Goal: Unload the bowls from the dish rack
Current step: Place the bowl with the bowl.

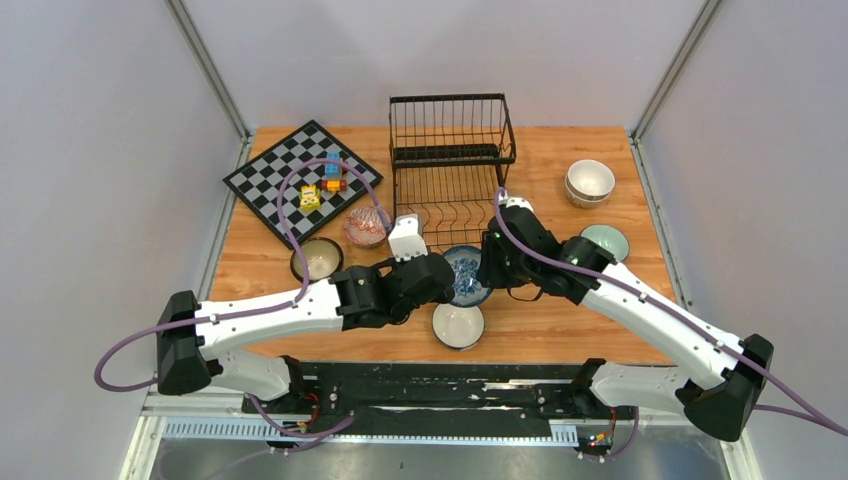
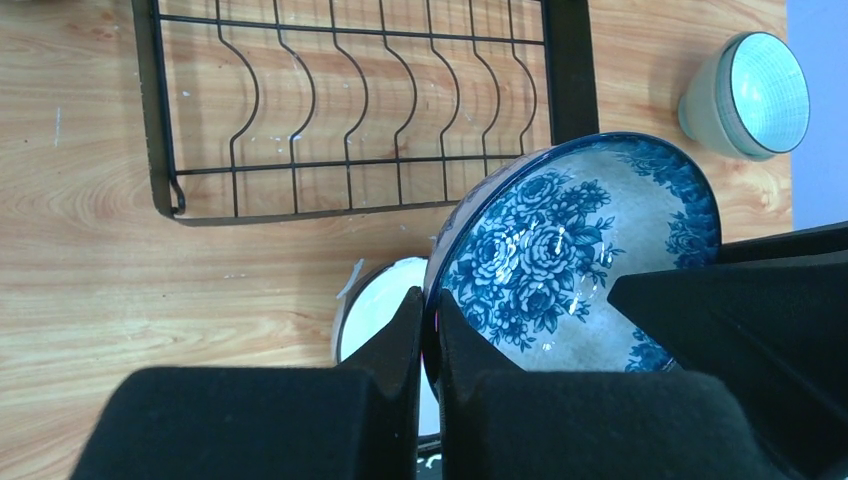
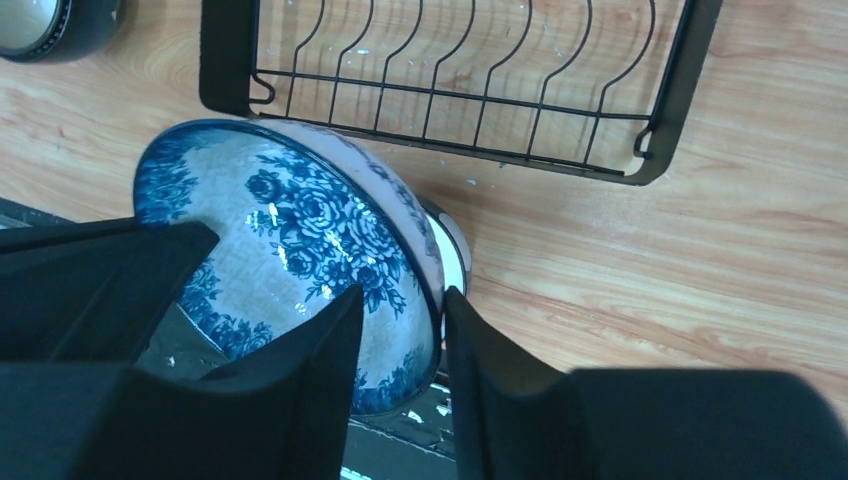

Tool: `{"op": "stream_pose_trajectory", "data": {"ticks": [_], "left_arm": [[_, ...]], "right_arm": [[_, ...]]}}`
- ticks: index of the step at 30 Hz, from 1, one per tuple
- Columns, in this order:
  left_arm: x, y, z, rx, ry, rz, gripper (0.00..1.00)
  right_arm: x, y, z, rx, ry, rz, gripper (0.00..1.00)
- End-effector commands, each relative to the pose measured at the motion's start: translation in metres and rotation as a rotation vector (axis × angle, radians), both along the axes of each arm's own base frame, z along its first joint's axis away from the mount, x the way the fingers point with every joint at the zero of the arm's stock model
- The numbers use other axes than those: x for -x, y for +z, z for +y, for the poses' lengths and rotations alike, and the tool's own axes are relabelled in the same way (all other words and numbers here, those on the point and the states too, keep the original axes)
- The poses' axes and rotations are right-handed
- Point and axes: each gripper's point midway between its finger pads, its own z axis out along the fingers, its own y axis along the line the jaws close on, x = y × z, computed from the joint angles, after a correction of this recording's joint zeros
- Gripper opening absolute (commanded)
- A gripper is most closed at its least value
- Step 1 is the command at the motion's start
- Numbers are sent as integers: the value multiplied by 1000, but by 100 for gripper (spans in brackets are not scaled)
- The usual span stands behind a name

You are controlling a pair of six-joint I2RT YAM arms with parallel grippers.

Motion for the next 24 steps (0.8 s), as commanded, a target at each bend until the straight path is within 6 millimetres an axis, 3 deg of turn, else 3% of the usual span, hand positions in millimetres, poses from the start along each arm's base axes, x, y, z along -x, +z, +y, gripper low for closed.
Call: {"op": "stream_pose_trajectory", "data": {"ticks": [1,4,7,12,15,20,24], "left_arm": [[-3,19,-10,94,-18,-38,0],[-5,23,-3,99,-3,-54,0],[-12,29,15,95,35,-69,0],[-24,36,64,82,121,-91,0],[-31,37,110,33,210,-109,0],[-42,37,173,-17,298,-94,0],[-54,35,204,-69,359,-74,0]], "right_arm": [[-5,20,12,-67,32,-32,43],[-4,26,12,-68,54,-50,62],[-2,42,9,-66,115,-105,97],[7,75,-7,-81,189,-237,99],[15,86,-17,-78,240,-298,99],[23,76,-36,-47,233,-334,99],[30,61,-39,-56,240,-309,99]]}}
